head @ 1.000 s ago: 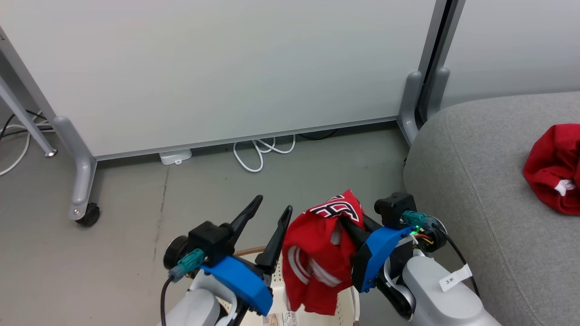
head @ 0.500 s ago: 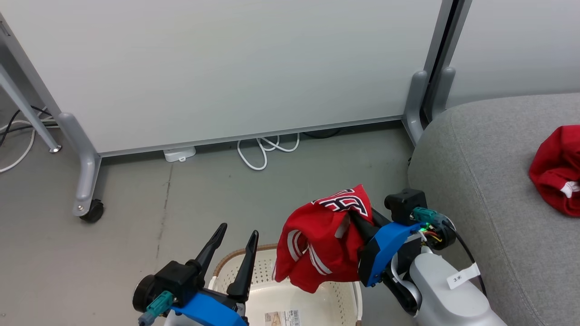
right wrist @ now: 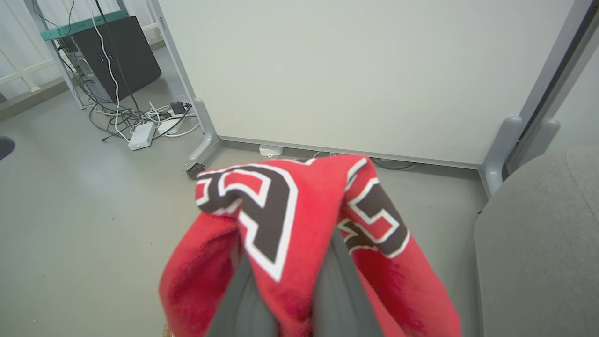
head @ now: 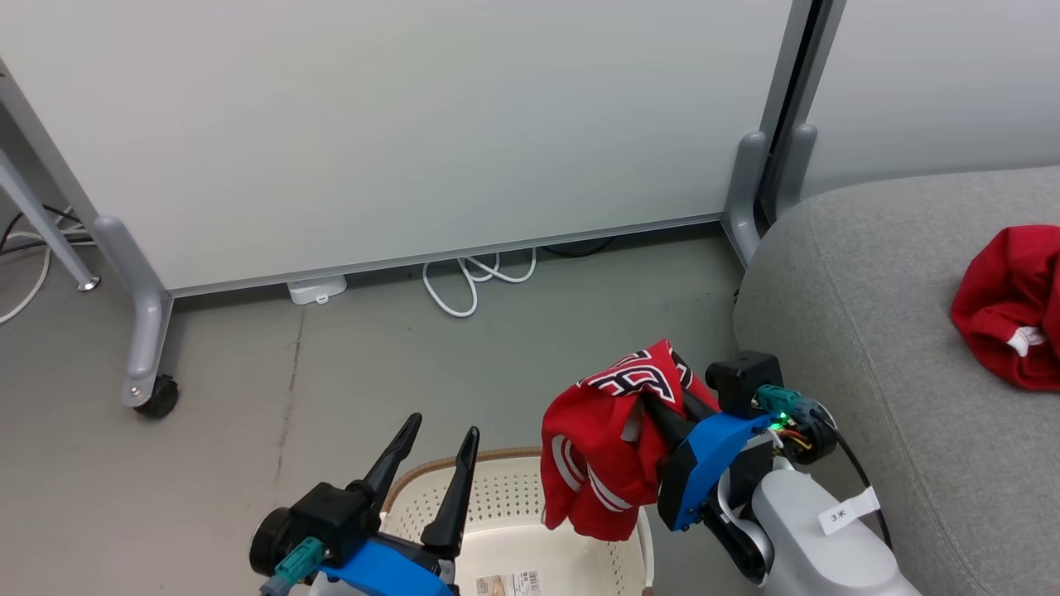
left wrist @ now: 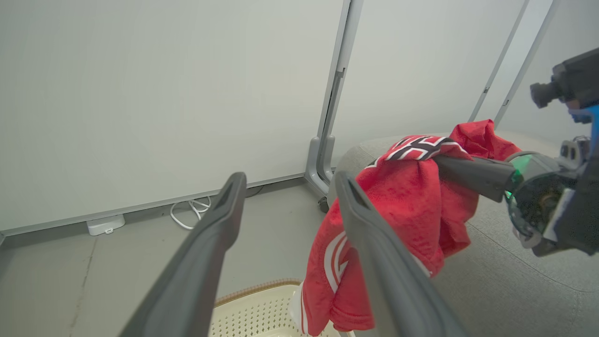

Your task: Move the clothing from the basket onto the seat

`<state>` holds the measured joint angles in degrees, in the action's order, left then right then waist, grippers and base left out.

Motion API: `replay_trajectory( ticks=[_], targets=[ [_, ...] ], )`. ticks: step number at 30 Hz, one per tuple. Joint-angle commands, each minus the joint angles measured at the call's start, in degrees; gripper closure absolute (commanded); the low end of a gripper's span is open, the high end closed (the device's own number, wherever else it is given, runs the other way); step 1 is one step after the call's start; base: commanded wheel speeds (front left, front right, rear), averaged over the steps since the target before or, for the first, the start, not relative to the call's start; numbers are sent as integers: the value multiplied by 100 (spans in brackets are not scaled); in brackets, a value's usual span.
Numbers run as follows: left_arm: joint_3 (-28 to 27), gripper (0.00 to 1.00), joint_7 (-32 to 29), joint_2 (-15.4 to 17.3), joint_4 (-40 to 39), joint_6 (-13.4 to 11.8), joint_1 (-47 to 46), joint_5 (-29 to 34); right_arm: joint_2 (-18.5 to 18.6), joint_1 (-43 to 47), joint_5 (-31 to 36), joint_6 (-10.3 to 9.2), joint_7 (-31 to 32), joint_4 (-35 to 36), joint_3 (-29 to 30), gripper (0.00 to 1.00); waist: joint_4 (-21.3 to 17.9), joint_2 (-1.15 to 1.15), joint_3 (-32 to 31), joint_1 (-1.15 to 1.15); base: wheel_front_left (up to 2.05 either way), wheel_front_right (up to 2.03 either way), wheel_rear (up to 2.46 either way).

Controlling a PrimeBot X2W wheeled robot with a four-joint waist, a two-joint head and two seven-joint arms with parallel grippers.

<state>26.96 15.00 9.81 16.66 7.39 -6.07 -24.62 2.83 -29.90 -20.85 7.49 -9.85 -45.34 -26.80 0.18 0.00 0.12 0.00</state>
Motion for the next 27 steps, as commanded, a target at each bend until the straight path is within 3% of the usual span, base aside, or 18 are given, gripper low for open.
replay_trajectory(
  ticks=[1,10,27],
  targets=[
    [-9,0,28,17,3,13,-12,18,10,69,0,1,16,42,23,100,-47,0,-4,0,0,0,0],
    [-99,0,27,40,-67,14,-22,48,10,18,10,1,51,193,39,100,-562,0,114,0,0,0,0],
    [-28,0,27,76,-120,14,-227,121,8,-10,18,2,11,267,177,100,-2375,0,332,0,0,0,0]
  ],
)
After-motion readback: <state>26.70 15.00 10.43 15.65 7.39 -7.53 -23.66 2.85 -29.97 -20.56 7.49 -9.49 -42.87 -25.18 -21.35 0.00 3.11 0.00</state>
